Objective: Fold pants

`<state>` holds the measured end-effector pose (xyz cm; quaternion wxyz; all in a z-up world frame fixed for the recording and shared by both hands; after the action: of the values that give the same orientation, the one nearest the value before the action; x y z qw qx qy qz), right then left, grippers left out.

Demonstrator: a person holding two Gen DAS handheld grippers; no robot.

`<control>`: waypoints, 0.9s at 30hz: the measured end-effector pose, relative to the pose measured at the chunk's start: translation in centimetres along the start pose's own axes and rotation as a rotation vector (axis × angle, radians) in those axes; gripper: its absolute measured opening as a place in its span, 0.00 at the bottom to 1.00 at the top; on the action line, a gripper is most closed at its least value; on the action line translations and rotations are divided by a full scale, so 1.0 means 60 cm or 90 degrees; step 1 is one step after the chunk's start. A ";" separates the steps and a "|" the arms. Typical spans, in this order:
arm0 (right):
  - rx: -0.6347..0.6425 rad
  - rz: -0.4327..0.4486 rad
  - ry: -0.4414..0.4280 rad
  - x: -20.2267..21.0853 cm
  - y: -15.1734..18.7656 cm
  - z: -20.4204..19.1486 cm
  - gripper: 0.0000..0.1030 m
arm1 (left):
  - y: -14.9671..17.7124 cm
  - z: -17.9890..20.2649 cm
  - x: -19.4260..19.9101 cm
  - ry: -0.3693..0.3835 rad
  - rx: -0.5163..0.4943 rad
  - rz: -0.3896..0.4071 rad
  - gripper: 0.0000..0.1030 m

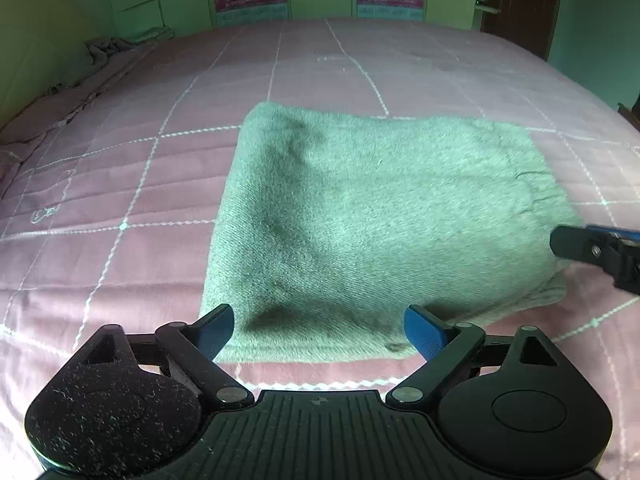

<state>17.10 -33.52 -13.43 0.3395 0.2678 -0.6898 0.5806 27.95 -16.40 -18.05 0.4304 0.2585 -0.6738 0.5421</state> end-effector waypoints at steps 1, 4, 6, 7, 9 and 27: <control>-0.004 0.005 -0.008 0.001 0.004 0.002 0.37 | 0.001 0.000 0.011 0.000 -0.001 0.004 1.00; -0.004 0.007 -0.017 0.021 0.018 0.001 0.38 | 0.009 0.000 0.045 -0.001 0.000 0.019 1.00; 0.000 -0.002 -0.014 0.025 0.032 -0.003 0.39 | 0.015 0.000 0.057 0.002 0.007 -0.001 1.00; -0.002 -0.007 -0.013 0.025 0.037 -0.005 0.40 | 0.019 0.000 0.062 0.004 0.011 -0.016 1.00; -0.013 -0.015 -0.016 0.030 0.047 -0.006 0.42 | 0.028 -0.001 0.071 0.014 0.018 -0.036 1.00; -0.010 -0.031 -0.055 0.137 0.116 -0.044 0.62 | 0.114 -0.005 0.215 -0.119 0.001 0.027 1.00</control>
<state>7.05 -29.43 -11.07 0.3256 0.3063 -0.7017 0.5547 16.08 -12.70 -10.43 0.3539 0.2940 -0.7162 0.5248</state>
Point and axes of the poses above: each gripper's, at about its wrist camera, not at the fingertips, and x roughly against the way its jaws point, z to its right, y to its underside, the point moved 3 cm from there along -x, roughly the way its jaws point, and after that the axes turned 9 degrees about -z, right-handed, at the moved point
